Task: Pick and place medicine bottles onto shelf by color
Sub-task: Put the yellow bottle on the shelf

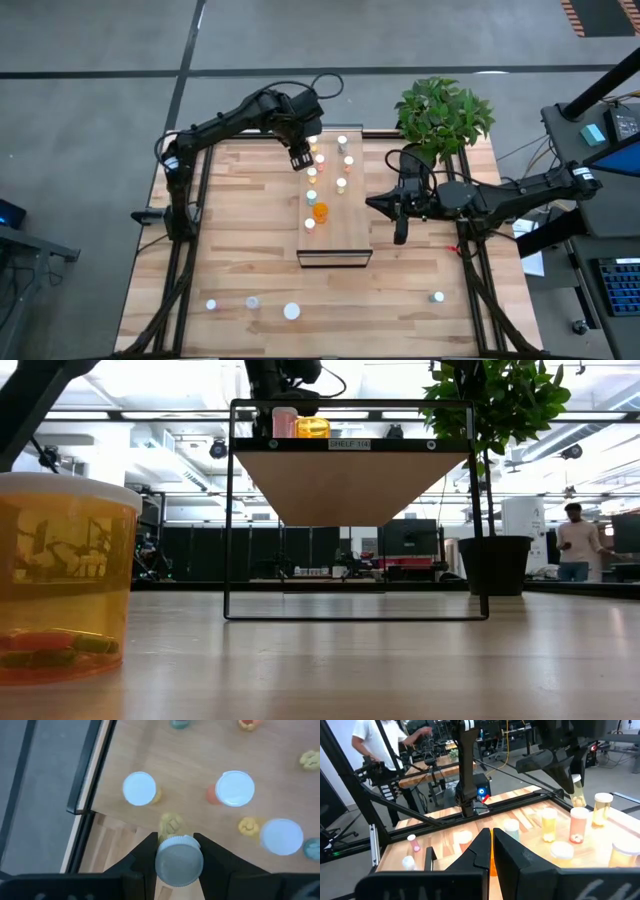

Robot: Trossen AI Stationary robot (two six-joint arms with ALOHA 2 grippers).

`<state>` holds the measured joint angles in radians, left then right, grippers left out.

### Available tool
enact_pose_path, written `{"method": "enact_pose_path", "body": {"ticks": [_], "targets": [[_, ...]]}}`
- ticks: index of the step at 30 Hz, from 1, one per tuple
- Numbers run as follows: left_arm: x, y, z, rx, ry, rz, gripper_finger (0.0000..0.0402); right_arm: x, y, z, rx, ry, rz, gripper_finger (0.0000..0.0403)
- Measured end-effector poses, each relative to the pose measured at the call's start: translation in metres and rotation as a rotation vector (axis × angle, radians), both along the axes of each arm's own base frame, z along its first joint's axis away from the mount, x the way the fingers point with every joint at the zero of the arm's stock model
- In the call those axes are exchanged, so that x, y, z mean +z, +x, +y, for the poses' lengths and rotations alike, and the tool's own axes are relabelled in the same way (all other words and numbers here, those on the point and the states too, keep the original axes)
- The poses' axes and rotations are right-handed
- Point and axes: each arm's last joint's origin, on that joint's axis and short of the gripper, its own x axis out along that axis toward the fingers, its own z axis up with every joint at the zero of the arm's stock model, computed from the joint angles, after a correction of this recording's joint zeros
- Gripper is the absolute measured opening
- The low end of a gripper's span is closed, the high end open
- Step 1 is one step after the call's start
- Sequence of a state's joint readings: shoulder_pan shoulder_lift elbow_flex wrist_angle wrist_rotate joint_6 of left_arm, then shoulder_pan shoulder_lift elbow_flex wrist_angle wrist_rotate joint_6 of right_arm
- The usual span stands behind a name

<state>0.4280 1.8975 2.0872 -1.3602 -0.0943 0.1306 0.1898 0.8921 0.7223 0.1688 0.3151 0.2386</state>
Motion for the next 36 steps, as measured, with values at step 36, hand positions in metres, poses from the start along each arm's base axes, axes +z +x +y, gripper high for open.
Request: {"method": "enact_pose_path", "body": {"ticks": [36], "targets": [[-0.014, 0.013, -0.012, -0.025, -0.025, 0.015, 0.0091, 0.0, 0.0, 0.0, -0.001, 0.005, -0.001, 0.0009]]}}
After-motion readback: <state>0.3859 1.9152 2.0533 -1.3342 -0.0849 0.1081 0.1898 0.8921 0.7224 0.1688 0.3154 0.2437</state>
